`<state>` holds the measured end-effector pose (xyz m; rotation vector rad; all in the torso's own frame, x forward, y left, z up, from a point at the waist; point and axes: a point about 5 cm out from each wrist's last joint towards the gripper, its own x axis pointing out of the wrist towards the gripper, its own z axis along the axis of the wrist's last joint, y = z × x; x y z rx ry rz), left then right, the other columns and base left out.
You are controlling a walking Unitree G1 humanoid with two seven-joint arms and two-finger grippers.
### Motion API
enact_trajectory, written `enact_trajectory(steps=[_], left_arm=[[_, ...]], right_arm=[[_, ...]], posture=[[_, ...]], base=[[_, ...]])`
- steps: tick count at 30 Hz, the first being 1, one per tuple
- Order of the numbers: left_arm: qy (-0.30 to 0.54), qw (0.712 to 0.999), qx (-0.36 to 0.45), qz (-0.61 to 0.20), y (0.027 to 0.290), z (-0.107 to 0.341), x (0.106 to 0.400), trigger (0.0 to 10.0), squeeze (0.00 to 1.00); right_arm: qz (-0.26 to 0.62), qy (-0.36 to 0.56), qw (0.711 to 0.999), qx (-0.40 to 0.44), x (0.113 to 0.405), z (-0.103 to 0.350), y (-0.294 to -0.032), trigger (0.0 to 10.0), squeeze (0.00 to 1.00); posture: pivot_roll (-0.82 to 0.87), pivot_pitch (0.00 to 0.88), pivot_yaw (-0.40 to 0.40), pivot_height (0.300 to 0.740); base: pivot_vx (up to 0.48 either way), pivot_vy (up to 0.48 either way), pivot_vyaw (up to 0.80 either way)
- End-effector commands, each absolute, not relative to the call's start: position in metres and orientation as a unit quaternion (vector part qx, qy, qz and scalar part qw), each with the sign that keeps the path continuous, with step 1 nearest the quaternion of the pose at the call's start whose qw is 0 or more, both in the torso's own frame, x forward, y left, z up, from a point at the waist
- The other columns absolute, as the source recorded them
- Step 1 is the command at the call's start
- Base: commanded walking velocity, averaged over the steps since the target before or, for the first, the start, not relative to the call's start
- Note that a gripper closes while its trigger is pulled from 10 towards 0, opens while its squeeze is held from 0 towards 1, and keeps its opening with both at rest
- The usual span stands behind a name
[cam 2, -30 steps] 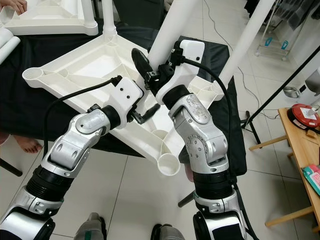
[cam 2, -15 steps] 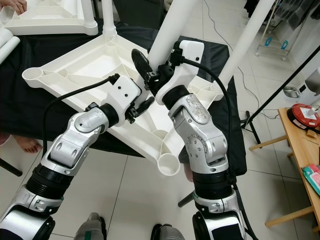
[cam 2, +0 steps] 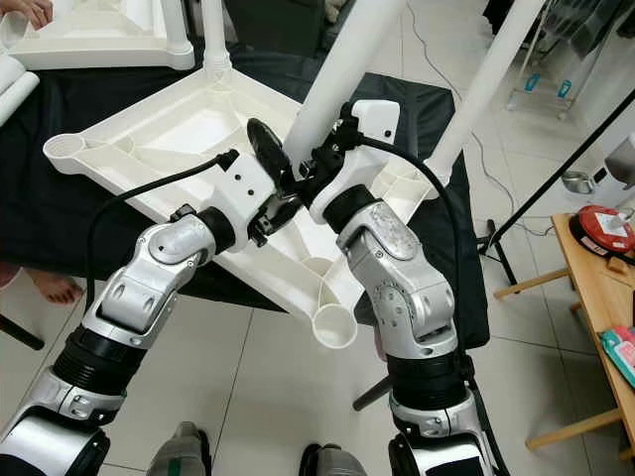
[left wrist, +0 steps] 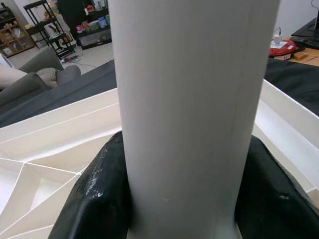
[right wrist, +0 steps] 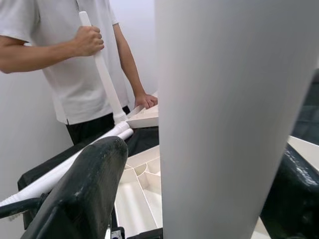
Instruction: Building children table
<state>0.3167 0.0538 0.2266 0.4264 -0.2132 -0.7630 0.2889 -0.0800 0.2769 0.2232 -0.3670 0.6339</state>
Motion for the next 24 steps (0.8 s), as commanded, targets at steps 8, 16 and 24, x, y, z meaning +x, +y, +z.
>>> enact_trajectory(steps=[8,16,24], left_arm=[[-0.155,0.89,0.203,-0.378,0.047,0.242,0.309,0.0,0.0],[-0.168,0.883,0.198,-0.391,0.045,0.246,0.304,0.0,0.0],[-0.181,0.875,0.191,-0.407,0.04,0.251,0.3,0.0,0.0]], right_arm=[[0.254,-0.114,0.952,0.125,0.302,0.241,-0.095,10.0,0.0],[0.283,-0.103,0.948,0.104,0.303,0.238,-0.095,10.0,0.0],[0.39,-0.096,0.909,0.108,0.29,0.232,-0.071,10.0,0.0]], posture=[[0.19,0.127,-0.098,0.74],[0.19,0.126,-0.098,0.74],[0.2,0.12,-0.099,0.74]], base=[[0.0,0.0,0.0],[0.0,0.0,0.0],[0.0,0.0,0.0]])
